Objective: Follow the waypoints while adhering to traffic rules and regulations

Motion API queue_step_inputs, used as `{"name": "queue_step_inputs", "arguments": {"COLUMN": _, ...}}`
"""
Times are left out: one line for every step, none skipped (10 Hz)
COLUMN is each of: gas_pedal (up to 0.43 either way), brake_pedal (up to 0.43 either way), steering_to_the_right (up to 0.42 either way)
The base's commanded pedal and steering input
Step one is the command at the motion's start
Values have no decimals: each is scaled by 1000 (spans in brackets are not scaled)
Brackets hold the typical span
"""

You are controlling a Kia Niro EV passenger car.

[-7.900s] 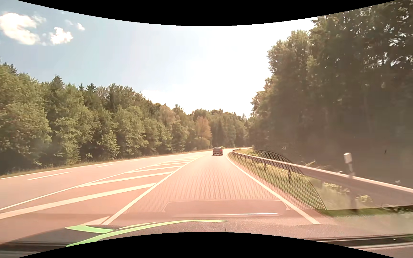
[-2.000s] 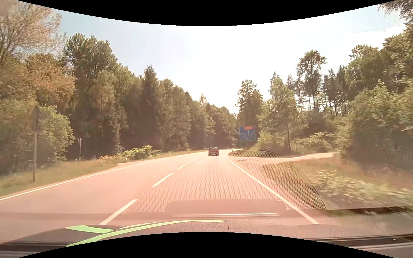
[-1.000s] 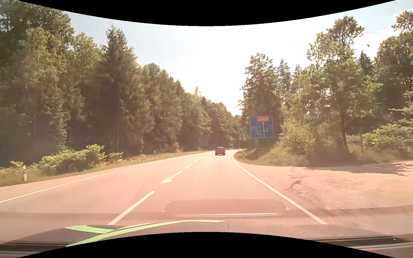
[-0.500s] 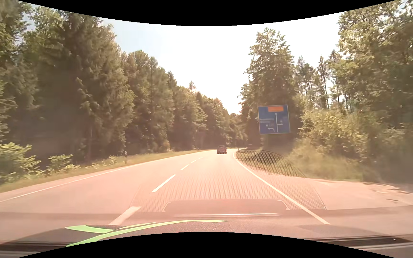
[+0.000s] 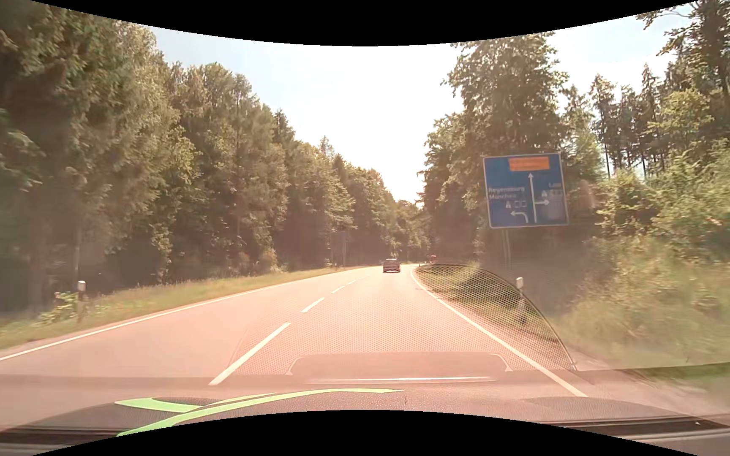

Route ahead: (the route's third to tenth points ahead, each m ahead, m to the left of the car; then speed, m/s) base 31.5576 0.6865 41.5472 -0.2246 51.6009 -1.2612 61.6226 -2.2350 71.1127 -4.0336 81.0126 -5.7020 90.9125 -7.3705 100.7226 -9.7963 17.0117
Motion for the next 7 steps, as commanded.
{"name": "queue_step_inputs", "arguments": {"gas_pedal": 169, "brake_pedal": 0, "steering_to_the_right": 17}}
{"name": "queue_step_inputs", "arguments": {"gas_pedal": 169, "brake_pedal": 0, "steering_to_the_right": 18}}
{"name": "queue_step_inputs", "arguments": {"gas_pedal": 169, "brake_pedal": 0, "steering_to_the_right": 18}}
{"name": "queue_step_inputs", "arguments": {"gas_pedal": 169, "brake_pedal": 0, "steering_to_the_right": 17}}
{"name": "queue_step_inputs", "arguments": {"gas_pedal": 169, "brake_pedal": 0, "steering_to_the_right": 17}}
{"name": "queue_step_inputs", "arguments": {"gas_pedal": 169, "brake_pedal": 0, "steering_to_the_right": 17}}
{"name": "queue_step_inputs", "arguments": {"gas_pedal": 169, "brake_pedal": 0, "steering_to_the_right": 17}}
